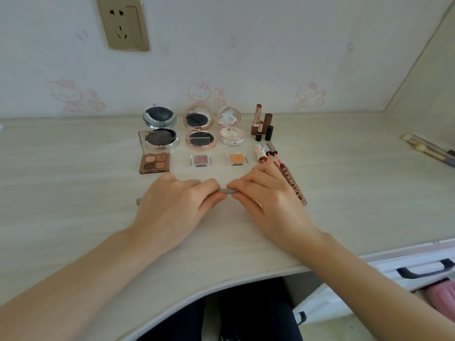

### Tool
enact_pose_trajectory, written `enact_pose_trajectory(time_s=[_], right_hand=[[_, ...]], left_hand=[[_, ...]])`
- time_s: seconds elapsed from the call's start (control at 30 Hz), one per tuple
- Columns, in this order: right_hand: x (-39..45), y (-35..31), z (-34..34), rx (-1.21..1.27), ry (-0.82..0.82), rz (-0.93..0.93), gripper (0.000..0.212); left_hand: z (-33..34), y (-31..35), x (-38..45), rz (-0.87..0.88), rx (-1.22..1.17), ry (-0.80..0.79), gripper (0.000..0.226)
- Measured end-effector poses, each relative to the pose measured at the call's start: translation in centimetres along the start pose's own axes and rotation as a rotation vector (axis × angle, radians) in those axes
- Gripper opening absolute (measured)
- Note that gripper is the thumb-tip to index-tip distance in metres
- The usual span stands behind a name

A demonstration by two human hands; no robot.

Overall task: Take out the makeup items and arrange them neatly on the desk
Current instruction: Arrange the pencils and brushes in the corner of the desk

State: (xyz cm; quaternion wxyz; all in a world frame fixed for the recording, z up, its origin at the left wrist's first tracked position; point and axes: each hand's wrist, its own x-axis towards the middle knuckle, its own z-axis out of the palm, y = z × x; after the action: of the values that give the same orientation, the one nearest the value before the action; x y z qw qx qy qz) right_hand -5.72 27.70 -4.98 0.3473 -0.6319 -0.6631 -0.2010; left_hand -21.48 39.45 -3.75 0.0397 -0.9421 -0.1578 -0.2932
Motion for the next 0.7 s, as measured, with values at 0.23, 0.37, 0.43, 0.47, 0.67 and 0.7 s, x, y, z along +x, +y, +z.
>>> enact_pose_trajectory(time_s=[0.23, 0.37, 0.43, 0.47, 0.67, 0.7], right_hand=[[0.08, 0.1, -0.26, 0.031, 0.006, 0.12, 0.016], [0.12, 0.2, -0.23, 0.049, 0.01, 0.157, 0.016], [0.04, 0.37, -0.15, 0.045, 0.028, 0.176, 0.015], [0.03, 0.46, -0.13, 0.045, 0.042, 0.189, 0.015], [-0.14, 0.87, -0.05, 0.049, 0.089, 0.274, 0.017], [-0.12, 0.92, -0.08, 0.055, 0.097, 0.28, 0.018]], left_hand=[[-0.53, 0.17, -0.11, -0.036, -0.076, -0.058, 0.029], [-0.53, 0.07, -0.21, -0.093, -0.112, -0.064, 0.026], [-0.34, -0.09, -0.19, -0.095, -0.127, -0.071, 0.029], [-0.22, -0.17, -0.2, -0.095, -0.131, -0.074, 0.029], [0.15, -0.59, -0.26, -0.096, -0.163, -0.035, 0.026], [0.15, -0.64, -0.25, -0.092, -0.179, -0.016, 0.027]])
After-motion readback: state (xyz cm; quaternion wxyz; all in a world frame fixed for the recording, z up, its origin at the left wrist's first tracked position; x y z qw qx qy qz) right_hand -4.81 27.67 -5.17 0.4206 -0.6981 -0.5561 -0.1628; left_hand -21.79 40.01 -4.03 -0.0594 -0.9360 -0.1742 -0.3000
